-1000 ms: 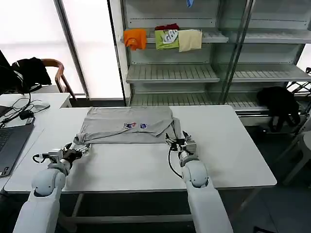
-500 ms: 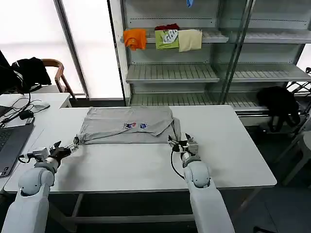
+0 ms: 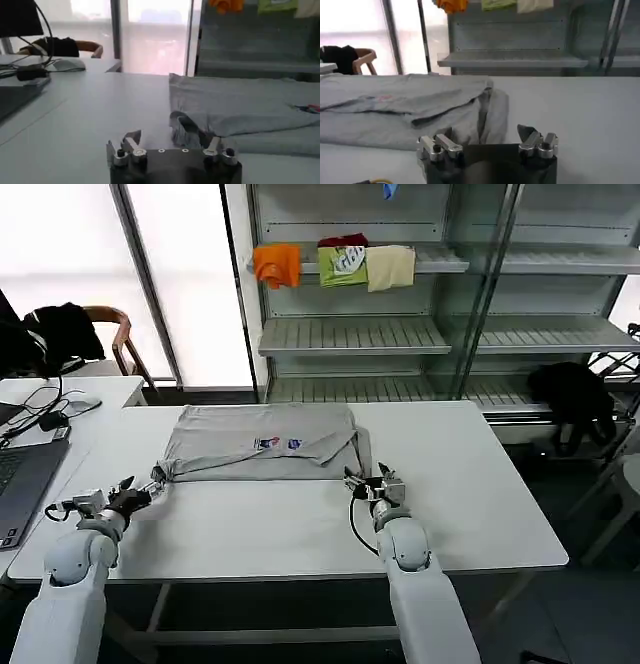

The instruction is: Fold and organize the clothes.

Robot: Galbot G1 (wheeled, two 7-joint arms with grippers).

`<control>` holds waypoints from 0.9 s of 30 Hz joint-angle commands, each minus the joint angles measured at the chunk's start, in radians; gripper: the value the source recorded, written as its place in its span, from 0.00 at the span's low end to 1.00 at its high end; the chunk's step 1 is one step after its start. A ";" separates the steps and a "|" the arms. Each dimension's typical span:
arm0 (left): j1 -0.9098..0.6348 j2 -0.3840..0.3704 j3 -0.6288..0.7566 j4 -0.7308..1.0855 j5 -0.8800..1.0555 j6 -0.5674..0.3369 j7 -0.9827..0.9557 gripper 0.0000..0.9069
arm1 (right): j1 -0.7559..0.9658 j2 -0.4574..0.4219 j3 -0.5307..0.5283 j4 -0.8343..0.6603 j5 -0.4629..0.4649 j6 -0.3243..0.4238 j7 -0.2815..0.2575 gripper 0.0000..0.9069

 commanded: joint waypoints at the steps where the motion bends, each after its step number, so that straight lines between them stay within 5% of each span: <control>1: -0.005 -0.002 0.003 0.017 0.004 -0.001 0.002 0.56 | -0.004 0.002 -0.012 -0.019 0.001 -0.001 -0.002 0.01; 3: -0.002 -0.002 0.002 0.012 0.004 0.001 0.002 0.21 | -0.009 0.000 -0.022 -0.008 -0.001 -0.004 0.000 0.00; 6: 0.004 -0.001 0.002 0.002 0.003 0.004 0.005 0.03 | -0.022 -0.002 -0.030 0.014 -0.002 -0.009 0.003 0.00; 27: 0.001 -0.021 0.026 -0.021 -0.005 0.029 0.021 0.00 | -0.078 -0.020 -0.045 0.172 0.008 -0.048 0.008 0.00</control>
